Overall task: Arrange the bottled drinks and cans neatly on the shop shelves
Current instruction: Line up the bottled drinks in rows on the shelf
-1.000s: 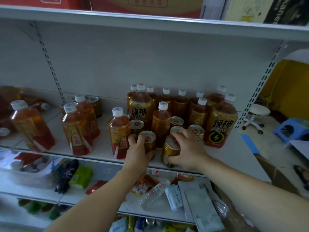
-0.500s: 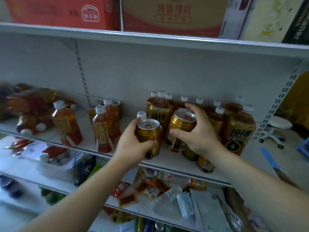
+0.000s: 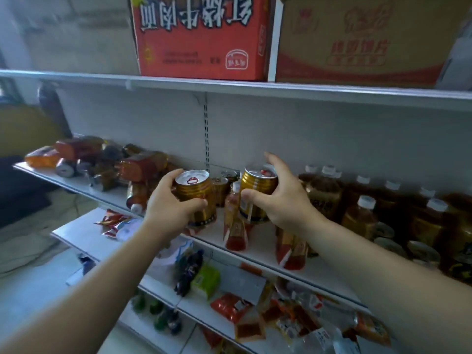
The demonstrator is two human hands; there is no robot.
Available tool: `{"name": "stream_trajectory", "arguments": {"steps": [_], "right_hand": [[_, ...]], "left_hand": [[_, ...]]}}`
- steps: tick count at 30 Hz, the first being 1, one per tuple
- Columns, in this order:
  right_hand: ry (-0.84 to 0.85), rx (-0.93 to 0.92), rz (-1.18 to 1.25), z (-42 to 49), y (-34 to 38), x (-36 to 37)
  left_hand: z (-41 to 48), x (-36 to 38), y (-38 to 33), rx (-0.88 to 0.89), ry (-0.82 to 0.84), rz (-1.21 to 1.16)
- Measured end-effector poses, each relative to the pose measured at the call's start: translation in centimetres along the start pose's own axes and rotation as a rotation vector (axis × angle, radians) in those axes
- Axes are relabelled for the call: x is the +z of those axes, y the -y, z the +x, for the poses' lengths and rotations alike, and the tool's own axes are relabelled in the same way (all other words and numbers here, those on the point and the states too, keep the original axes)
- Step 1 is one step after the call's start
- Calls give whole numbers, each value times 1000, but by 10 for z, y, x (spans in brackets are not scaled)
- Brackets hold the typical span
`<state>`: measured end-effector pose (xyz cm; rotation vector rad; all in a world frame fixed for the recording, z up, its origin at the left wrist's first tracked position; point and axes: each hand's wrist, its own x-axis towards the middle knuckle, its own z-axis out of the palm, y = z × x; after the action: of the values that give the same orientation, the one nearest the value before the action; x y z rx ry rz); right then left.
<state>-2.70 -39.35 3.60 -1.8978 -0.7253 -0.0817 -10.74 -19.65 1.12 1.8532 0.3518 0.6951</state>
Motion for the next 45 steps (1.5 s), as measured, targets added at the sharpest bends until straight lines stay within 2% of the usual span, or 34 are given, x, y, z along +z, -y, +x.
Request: {"name": "stream_trajectory", "arguments": {"steps": [8,14,29,36,39,42,43,45], "right_hand": [[-89,100,-70,44,10,105],[-201,183,-167,65,18,141],[-178,241,-287,89,-11,144],[-225,296,-277,92,-22,154],[-247,320,-281,90,-24,159],[-277,363,-320,88,-22,168],[-278,367,-335,86,-22,169],[-270,362,-358,85,-23,171]], "left_hand": [[78,-87,64,-36,98,-3],[136,-111,96,-63,188,36],[209,-43,165,-174,402,196],[221,-19,185,-238,578,97],[228,-19,183,-176,606,106],[221,-35,180,-18,448,15],[211,-38,176,11,461,-62],[195,-38,171,55,630,-104]]}}
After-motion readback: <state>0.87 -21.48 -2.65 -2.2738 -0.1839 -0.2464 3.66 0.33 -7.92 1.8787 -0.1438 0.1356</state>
